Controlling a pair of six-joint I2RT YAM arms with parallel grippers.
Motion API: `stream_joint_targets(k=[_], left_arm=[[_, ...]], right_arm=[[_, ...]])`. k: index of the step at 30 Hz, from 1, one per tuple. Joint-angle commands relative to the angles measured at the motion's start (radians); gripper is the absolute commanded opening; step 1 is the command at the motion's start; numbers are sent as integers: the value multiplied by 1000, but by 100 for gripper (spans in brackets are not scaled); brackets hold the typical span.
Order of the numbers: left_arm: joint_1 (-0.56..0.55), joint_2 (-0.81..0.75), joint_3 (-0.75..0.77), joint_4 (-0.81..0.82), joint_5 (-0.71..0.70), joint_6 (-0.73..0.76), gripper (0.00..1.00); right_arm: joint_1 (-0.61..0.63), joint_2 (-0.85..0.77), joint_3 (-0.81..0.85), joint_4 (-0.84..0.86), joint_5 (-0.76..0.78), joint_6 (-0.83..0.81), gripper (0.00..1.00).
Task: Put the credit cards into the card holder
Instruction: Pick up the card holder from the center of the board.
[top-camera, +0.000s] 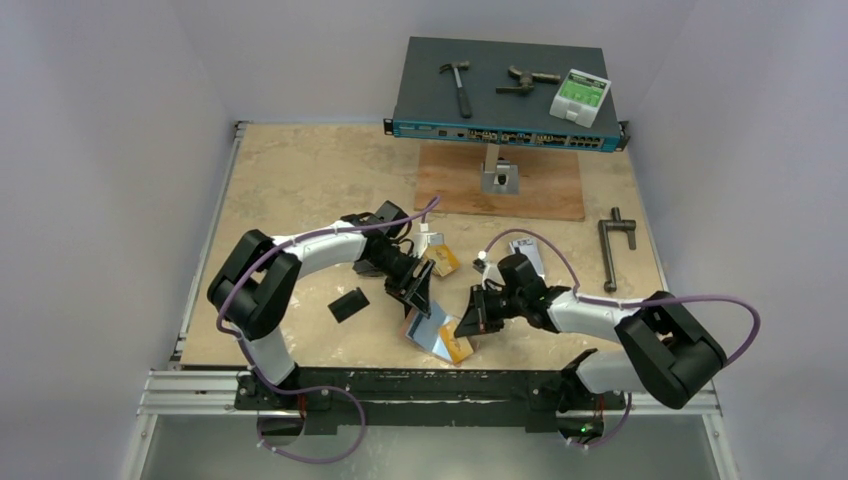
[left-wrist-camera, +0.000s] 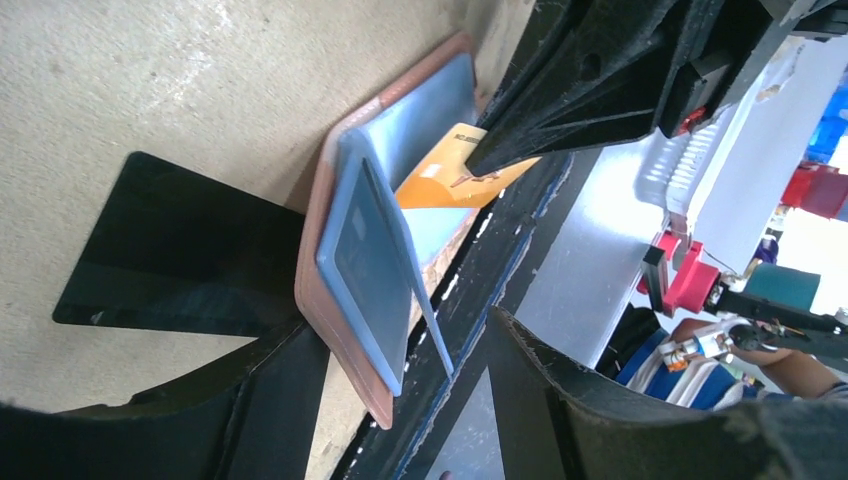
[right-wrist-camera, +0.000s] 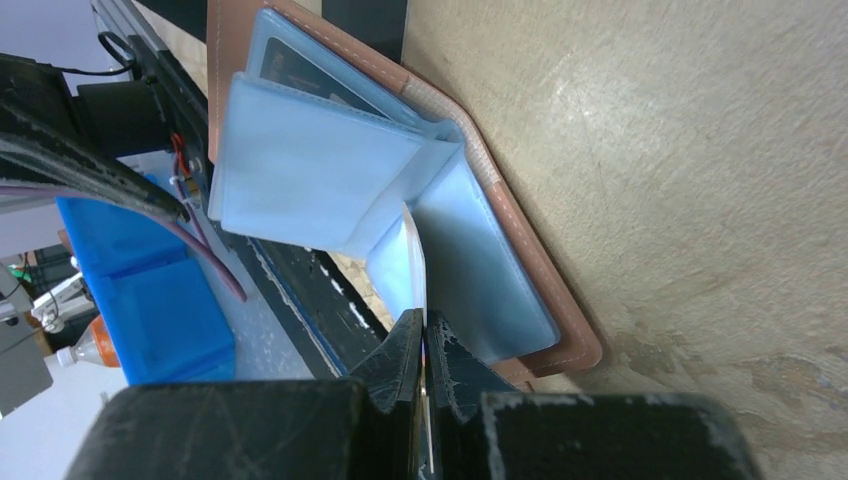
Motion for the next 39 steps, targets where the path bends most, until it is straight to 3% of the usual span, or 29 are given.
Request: stream_joint_targets(k=[1, 10, 28, 39], left_arm=[[16, -30, -12, 22, 78, 26, 57], [-1, 102, 76, -35, -21, 54, 52], [8, 35, 49, -23, -36, 63, 49], [60, -11, 26, -4, 39, 42, 49]], right_arm=[[3, -6, 43, -10, 39, -13, 0], [4, -4, 36, 16, 26, -6, 0], [4, -108, 95, 12, -74, -31, 0], [5, 57, 106, 133, -114, -25, 0]])
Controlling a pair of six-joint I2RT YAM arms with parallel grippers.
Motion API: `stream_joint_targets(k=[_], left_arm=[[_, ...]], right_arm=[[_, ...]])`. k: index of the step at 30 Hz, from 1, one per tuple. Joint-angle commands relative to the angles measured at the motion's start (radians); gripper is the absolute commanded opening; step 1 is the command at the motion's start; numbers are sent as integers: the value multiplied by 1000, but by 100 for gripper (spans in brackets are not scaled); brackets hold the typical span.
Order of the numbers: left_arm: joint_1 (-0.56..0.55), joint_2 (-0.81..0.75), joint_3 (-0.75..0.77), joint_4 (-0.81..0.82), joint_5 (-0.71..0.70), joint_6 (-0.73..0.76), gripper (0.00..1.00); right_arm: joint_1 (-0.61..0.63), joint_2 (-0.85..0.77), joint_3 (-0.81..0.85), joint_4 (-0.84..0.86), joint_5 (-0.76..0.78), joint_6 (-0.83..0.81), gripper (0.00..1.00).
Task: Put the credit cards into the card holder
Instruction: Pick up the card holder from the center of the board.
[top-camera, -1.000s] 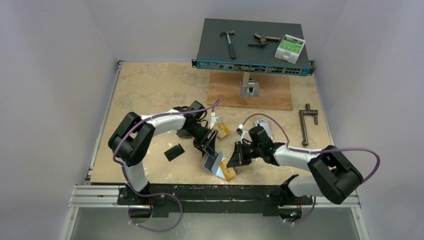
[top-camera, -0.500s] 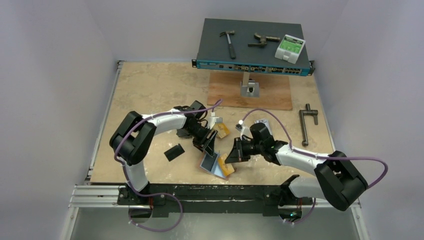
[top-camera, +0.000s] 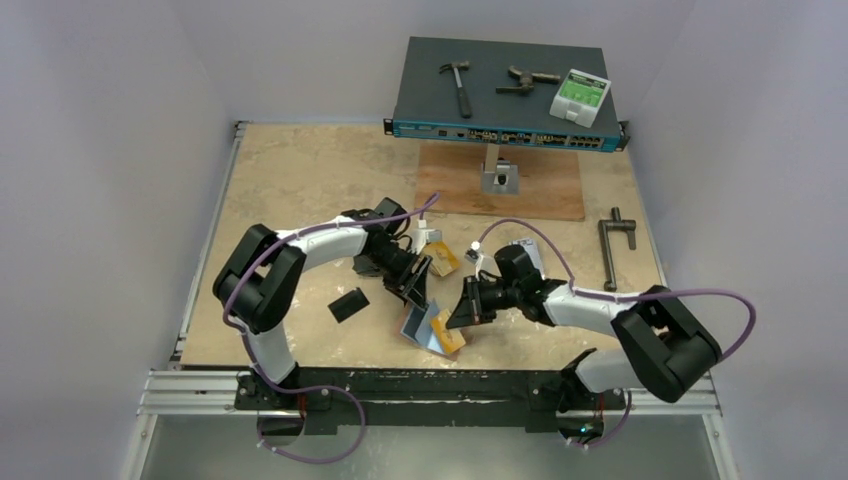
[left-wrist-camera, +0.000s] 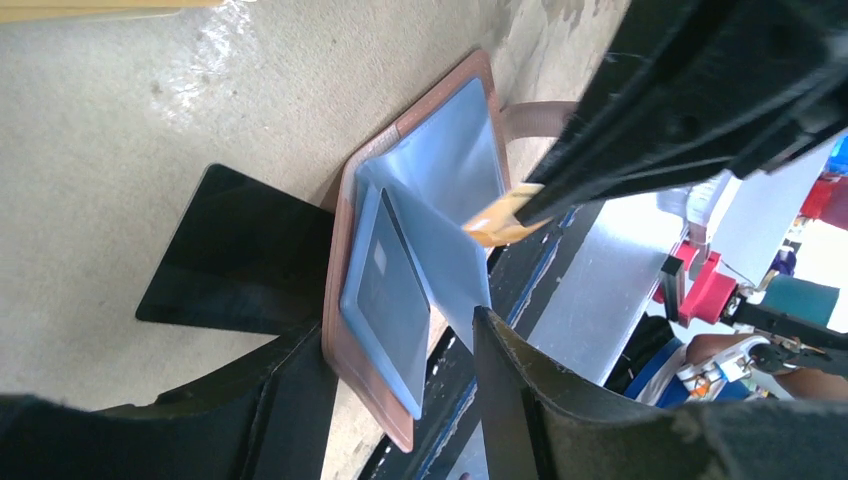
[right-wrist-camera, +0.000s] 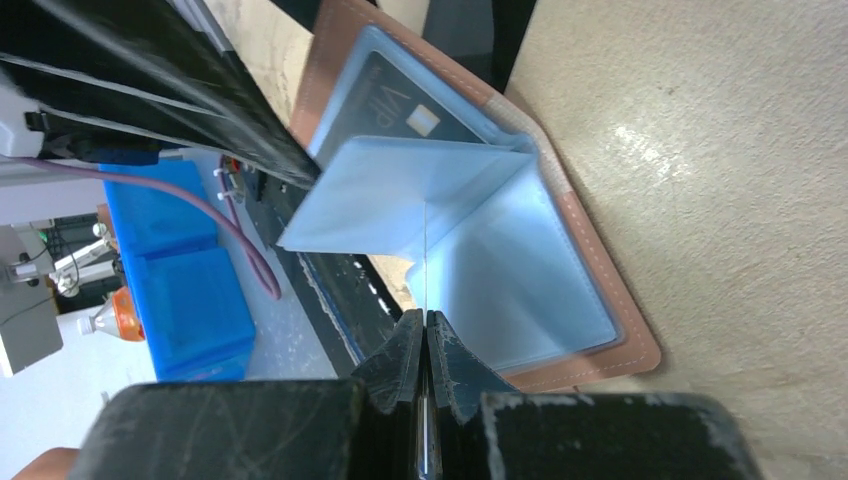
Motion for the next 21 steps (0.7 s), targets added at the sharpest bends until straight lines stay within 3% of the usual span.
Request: stream_joint_targets(k=[1, 14, 17, 21], left_arm=[[47, -69, -19, 34, 77, -7, 49], [20, 14, -6, 46, 171, -8, 50], [5, 9, -8, 24, 124, 19, 49], [-34, -12, 1, -3, 11, 61, 41]], right_arm=[[6, 58, 48, 88, -44, -9, 0], [9, 86, 60, 108, -32, -5, 0], [9, 89, 60, 110, -33, -7, 0], [10, 97, 54, 112, -32, -8, 0]])
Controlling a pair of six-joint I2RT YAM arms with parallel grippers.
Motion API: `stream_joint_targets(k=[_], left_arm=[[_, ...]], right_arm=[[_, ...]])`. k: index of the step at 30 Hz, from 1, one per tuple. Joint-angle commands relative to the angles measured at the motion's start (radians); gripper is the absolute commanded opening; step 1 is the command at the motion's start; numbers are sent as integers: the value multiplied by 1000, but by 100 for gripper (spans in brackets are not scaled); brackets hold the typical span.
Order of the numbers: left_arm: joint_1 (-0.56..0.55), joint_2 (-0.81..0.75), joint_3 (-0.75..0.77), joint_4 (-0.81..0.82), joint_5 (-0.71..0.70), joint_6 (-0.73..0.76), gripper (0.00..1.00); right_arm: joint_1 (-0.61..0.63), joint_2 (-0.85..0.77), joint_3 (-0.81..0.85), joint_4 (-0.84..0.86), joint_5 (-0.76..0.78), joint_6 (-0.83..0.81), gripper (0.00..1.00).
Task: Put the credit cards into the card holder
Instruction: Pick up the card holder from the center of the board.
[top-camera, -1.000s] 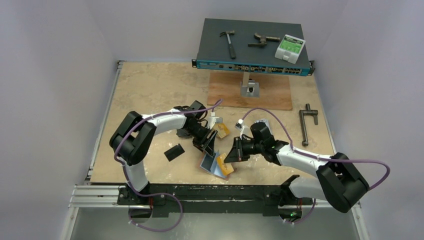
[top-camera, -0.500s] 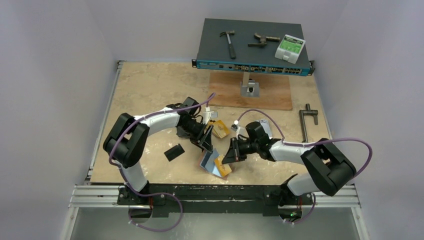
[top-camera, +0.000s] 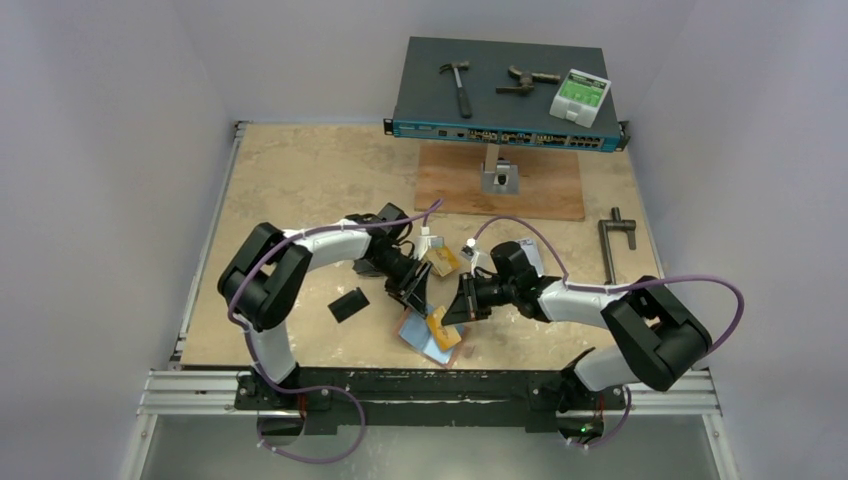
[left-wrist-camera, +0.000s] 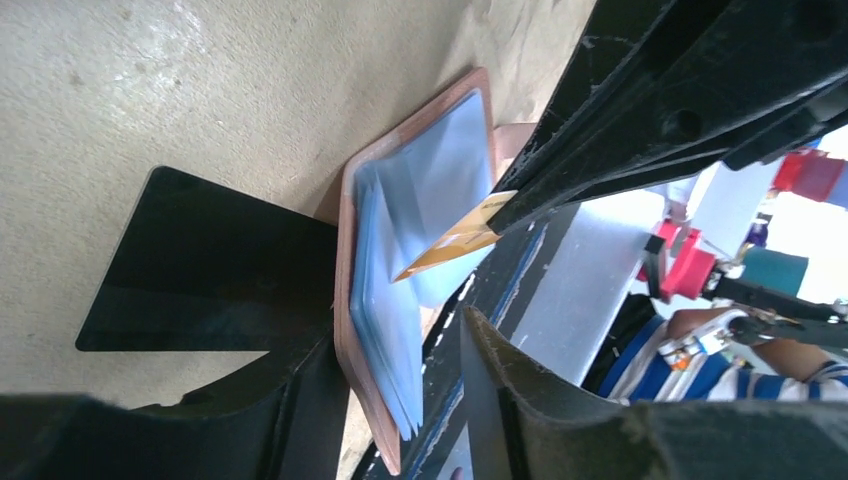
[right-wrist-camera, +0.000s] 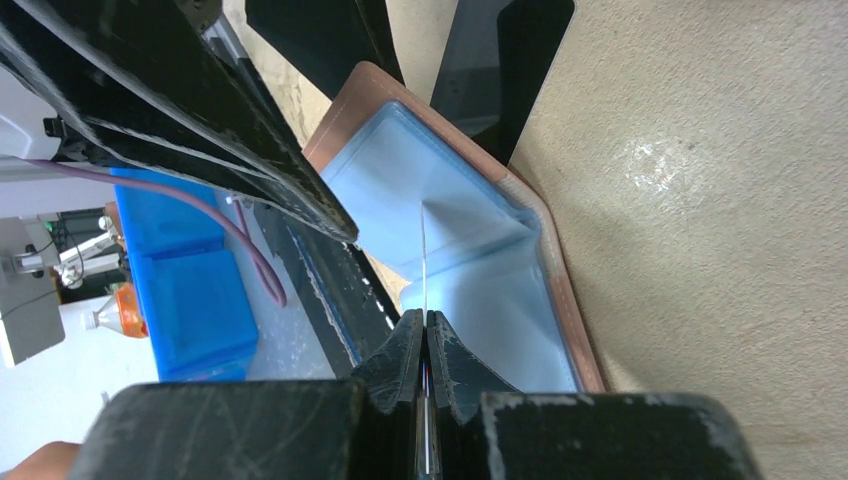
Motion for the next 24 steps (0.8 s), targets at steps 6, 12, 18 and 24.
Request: stream_joint_targets(k=[6, 12, 18, 24], left_arm=[[-58, -30, 23, -47, -154, 90, 28], [-59, -2, 43, -63, -121, 92, 0], [-9, -30, 149, -112, 12, 61, 0], [91, -162, 413, -278, 123, 51, 0]], right_arm=[[4, -2, 7, 33, 0, -15, 0], [5, -13, -3, 30, -2, -19, 0], [-18, -157, 82, -85, 40, -66, 0], [-118, -421, 193, -101, 147, -82, 0]])
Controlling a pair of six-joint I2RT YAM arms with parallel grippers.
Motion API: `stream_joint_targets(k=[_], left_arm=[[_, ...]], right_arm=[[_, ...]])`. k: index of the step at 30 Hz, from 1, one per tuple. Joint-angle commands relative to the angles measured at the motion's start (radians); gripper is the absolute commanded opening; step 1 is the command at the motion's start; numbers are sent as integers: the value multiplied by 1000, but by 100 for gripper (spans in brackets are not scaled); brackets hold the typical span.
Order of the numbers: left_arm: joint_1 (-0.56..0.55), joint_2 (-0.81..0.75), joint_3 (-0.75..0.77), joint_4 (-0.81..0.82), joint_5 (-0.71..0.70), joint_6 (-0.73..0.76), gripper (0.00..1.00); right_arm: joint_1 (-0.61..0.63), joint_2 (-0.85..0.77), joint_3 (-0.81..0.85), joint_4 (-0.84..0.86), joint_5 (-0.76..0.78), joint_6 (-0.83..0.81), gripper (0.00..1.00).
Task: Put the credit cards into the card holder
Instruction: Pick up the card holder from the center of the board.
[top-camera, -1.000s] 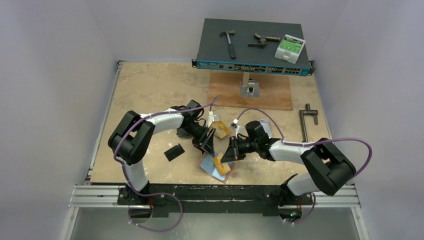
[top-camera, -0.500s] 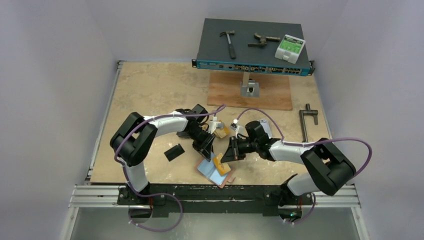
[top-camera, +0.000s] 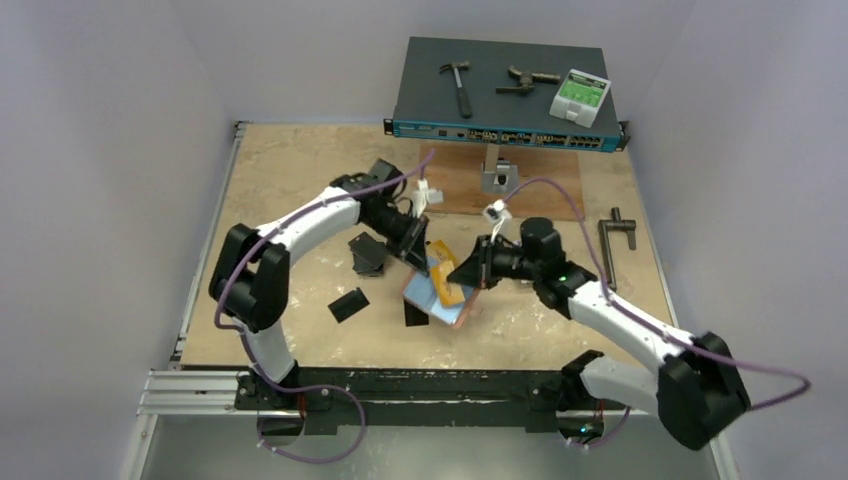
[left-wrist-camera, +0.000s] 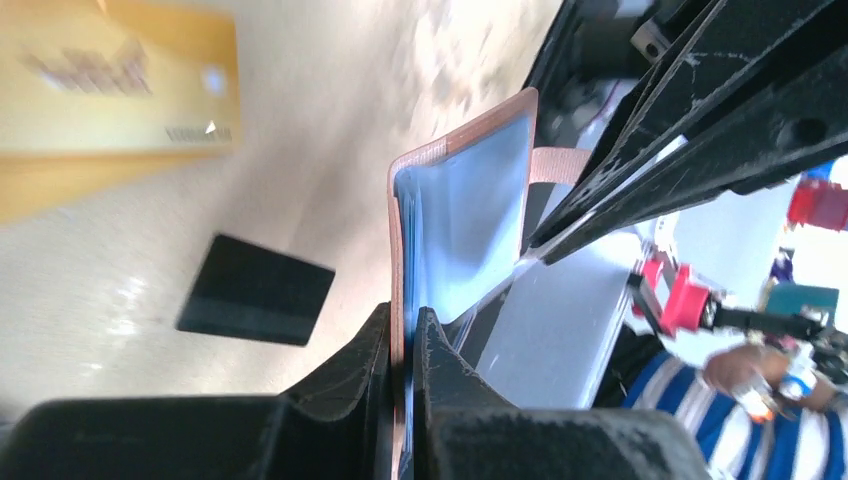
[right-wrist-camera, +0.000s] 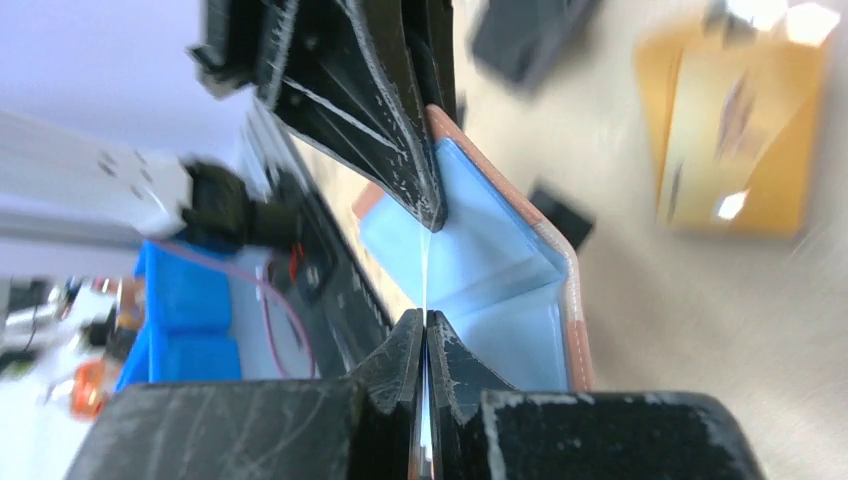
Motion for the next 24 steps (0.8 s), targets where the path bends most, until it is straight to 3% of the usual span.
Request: stream_joint_targets(k=[1, 6, 14, 24], left_arm=[[61, -184, 202, -73, 144, -11, 0], [93, -320, 325, 80, 197, -106, 0], [95, -444, 351, 387, 320, -333, 0], [96, -572, 315, 543, 310, -479, 0]], right_arm=[[-67, -217, 95, 72, 95, -23, 0], [-71, -379, 159, 214, 193, -46, 0], [-71, -309, 362, 358, 144, -30, 0], [-72, -341, 379, 469, 96, 32, 0]])
